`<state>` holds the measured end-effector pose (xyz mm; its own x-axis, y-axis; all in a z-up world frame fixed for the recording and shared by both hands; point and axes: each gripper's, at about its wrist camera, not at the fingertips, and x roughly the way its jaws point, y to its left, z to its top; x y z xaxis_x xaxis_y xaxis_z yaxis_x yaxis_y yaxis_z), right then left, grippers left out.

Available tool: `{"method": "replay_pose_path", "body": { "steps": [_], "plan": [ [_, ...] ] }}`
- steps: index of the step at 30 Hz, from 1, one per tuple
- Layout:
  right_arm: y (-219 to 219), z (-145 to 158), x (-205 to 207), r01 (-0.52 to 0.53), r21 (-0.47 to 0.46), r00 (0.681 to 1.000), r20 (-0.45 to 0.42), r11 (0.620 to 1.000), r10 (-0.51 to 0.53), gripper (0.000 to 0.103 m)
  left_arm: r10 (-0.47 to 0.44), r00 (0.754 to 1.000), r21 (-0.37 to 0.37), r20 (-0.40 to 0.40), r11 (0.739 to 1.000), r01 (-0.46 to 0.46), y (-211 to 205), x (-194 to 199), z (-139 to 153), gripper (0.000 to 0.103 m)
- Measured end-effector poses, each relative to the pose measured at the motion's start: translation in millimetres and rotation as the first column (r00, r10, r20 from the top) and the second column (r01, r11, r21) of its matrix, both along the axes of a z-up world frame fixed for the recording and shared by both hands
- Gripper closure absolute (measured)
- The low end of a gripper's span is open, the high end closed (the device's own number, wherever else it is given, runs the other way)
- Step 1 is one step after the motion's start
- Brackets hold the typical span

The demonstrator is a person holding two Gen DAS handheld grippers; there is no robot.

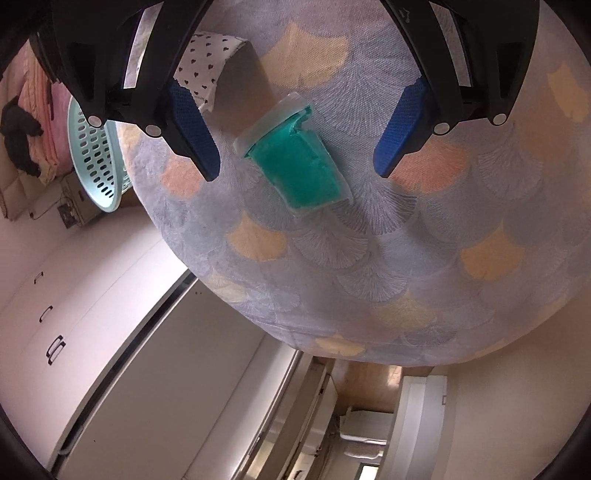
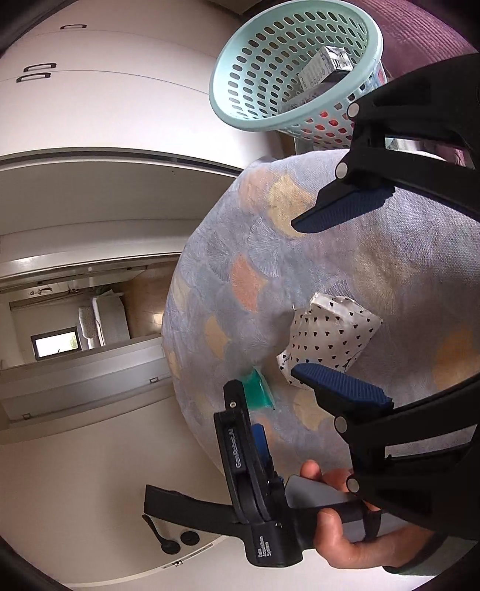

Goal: Collect trash
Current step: 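Grasp the green packet with the left gripper while the right grasps the heart-print paper, then carry the packet and paper over the green basket and release both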

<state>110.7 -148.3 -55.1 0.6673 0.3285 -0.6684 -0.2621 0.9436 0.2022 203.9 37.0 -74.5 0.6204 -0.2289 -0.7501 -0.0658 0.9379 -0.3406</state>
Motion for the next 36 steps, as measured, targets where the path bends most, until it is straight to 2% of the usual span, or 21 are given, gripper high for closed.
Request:
{"method": "replay_pose_path", "body": {
  "steps": [4,6,9,16,18,22,27,30,32,33,34,35,36],
  "plan": [
    [2.9,-3.1,3.6,-0.026,0.002,1.0,-0.009,1.0,0.026,0.034,-0.021,1.0,0.118,0.011,0.993,0.019,-16.7,-1.3,-9.5,0.029],
    [5.2,-4.9,4.8,-0.04,0.008,0.999,-0.016,0.999,0.04,0.034,-0.023,1.0,0.159,0.02,0.987,0.02,-19.7,-2.9,-10.1,0.046],
    [11.2,-7.9,6.0,-0.059,0.015,0.998,-0.022,0.998,0.06,0.034,-0.033,0.999,0.146,0.033,0.989,0.028,-16.0,-3.9,-9.9,0.062],
    [37.0,-12.7,16.7,-0.131,-0.054,0.991,-0.009,0.99,0.13,0.034,-0.013,0.998,0.09,0.063,0.996,0.007,8.7,-9.1,-12.2,0.064],
    [45.2,-19.1,22.0,-0.166,-0.067,0.986,-0.035,0.984,0.164,0.034,-0.002,0.998,0.082,0.062,0.997,-0.003,12.3,-8.5,-13.3,0.064],
    [60.5,-33.4,25.7,-0.241,-0.103,0.967,-0.109,0.965,0.23,0.034,-0.001,0.998,0.007,0.058,1.0,0.0,23.2,-9.6,-14.8,0.064],
    [75.5,-41.2,19.1,-0.266,-0.201,0.962,-0.111,0.943,0.248,0.034,-0.005,0.999,0.023,0.053,1.0,0.004,18.0,-10.7,-15.1,0.064],
    [77.1,-41.7,16.9,-0.26,-0.219,0.964,-0.107,0.94,0.242,0.033,-0.007,0.999,0.026,0.052,1.0,0.006,19.0,-10.8,-14.7,0.064],
    [76.6,-42.0,15.8,-0.244,-0.222,0.969,-0.099,0.944,0.227,0.039,-0.006,0.999,0.025,0.052,1.0,0.005,18.9,-10.6,-14.7,0.064],
    [75.6,-41.4,14.9,-0.242,-0.22,0.97,-0.093,0.945,0.226,0.046,-0.007,0.999,0.026,0.052,1.0,0.006,19.9,-10.3,-14.3,0.064],
    [75.6,-41.1,13.4,-0.256,-0.206,0.966,-0.095,0.944,0.242,0.064,-0.008,0.999,0.031,0.053,1.0,0.006,19.6,-10.2,-14.2,0.064],
    [75.6,-40.5,11.2,-0.251,-0.214,0.968,-0.085,0.944,0.237,0.067,-0.009,0.999,0.039,0.053,0.999,0.006,18.8,-10.1,-14.2,0.064],
    [74.7,-39.8,10.7,-0.245,-0.216,0.969,-0.082,0.945,0.233,0.075,-0.009,0.998,0.048,0.055,0.999,0.007,17.3,-9.7,-14.4,0.064]
  ]
}}
